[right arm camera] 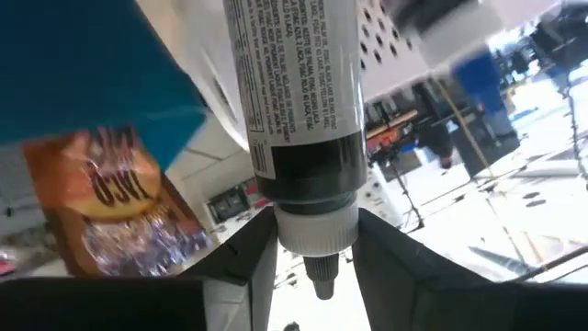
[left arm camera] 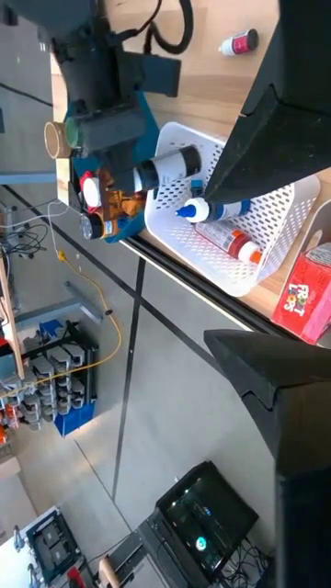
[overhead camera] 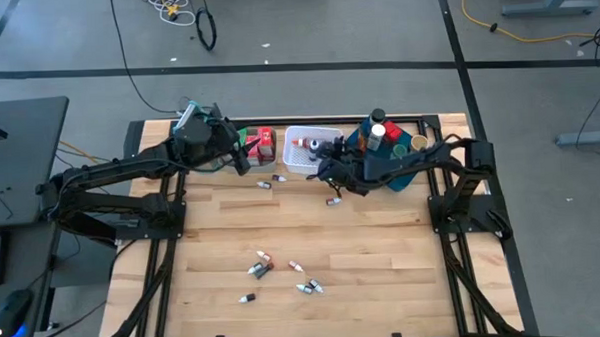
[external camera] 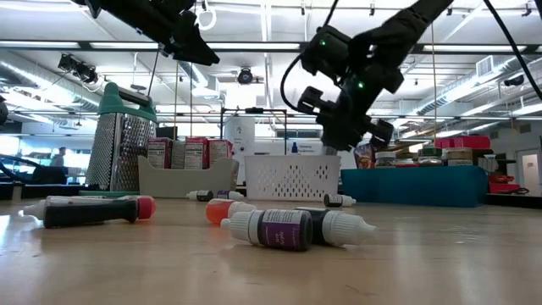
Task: Pick & Place Kitchen Items
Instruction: Put the large black food coloring bottle into the white bin, then put the small pink food coloring bottle into the white bin
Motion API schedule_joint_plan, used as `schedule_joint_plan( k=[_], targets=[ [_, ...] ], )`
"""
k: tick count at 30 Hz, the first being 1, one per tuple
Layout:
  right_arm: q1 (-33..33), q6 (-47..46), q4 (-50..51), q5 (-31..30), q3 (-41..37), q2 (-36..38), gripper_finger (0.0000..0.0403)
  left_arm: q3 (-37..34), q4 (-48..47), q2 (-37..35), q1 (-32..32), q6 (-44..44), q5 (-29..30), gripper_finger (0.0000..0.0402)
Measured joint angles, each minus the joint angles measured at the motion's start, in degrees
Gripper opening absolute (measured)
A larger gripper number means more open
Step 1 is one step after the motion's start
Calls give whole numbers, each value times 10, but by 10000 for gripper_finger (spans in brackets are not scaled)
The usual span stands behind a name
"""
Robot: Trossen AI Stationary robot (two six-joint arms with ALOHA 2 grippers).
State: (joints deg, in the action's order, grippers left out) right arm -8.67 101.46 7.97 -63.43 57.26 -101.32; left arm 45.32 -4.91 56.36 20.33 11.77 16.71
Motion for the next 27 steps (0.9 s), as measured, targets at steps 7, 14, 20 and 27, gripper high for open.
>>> schedule_joint_plan(
  k=[7,14,20,27],
  targets=[
    [11,47,-86,58,-60,0,132,0,0,0,0,0,0,244],
    [25,48,-169,120,-83,0,174,0,0,0,0,-2,1,244],
    [36,17,-197,133,-83,1,203,0,0,0,0,-7,1,244],
    [54,-85,-199,104,-84,1,212,0,0,0,0,-7,2,244]
  ],
)
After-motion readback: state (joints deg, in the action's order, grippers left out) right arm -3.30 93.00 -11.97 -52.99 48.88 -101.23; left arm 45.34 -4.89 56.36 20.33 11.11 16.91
